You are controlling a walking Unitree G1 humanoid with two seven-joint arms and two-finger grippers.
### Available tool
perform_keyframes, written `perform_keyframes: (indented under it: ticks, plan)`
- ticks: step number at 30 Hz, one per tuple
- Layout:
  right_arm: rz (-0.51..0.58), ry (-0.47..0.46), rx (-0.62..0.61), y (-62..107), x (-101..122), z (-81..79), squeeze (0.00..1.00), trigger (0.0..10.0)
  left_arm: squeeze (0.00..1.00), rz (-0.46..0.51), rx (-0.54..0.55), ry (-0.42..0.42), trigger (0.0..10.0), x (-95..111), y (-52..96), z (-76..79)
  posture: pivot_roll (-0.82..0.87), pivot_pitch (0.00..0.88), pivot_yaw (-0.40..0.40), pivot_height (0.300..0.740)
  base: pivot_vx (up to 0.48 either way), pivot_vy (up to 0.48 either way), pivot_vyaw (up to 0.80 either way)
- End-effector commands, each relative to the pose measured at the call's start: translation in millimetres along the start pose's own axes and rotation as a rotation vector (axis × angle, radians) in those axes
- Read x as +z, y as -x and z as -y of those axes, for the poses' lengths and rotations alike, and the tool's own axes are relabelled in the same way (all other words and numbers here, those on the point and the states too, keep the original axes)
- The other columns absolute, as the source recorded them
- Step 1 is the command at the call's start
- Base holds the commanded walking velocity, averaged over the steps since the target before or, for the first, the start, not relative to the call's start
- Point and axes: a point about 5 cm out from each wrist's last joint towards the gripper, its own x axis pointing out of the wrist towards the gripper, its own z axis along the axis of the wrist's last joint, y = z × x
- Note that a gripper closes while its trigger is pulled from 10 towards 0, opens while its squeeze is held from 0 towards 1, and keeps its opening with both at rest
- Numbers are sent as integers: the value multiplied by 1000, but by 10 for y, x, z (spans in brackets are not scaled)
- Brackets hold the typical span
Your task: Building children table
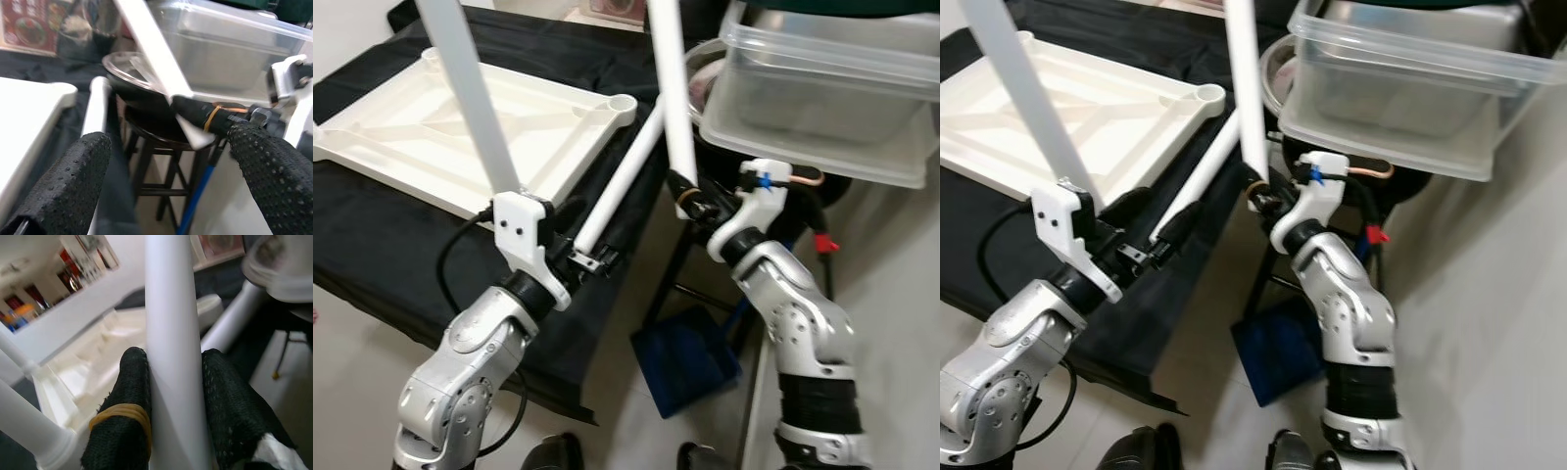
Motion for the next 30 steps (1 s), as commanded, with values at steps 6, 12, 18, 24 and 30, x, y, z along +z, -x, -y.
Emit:
perform_keyframes:
  ticks: [6, 12, 18, 24, 30]
  plan:
    - [241, -131, 130, 57, 382, -178, 0, 10000, 0, 12, -34, -26, 10000, 3, -42, 20, -36, 140, 25, 740, 0, 480, 0]
    - [388, -215, 209, 52, 715, -274, 0, 10000, 0, 26, -60, -26, 10000, 33, -70, 45, -34, 135, 34, 740, 0, 480, 0]
    - [426, -192, 407, 89, 930, -550, 0, 10000, 0, 33, -77, -33, 10000, 35, -85, 49, -40, 123, 40, 740, 0, 480, 0]
    - [219, 38, 476, 130, 533, -639, 0, 10000, 0, 41, -64, -35, 10000, 26, -105, 33, -41, 119, 40, 740, 0, 480, 0]
    - [157, 156, 480, 147, 402, -648, 0, 10000, 0, 44, -58, -36, 10000, 27, -110, 22, -34, 118, 37, 740, 0, 480, 0]
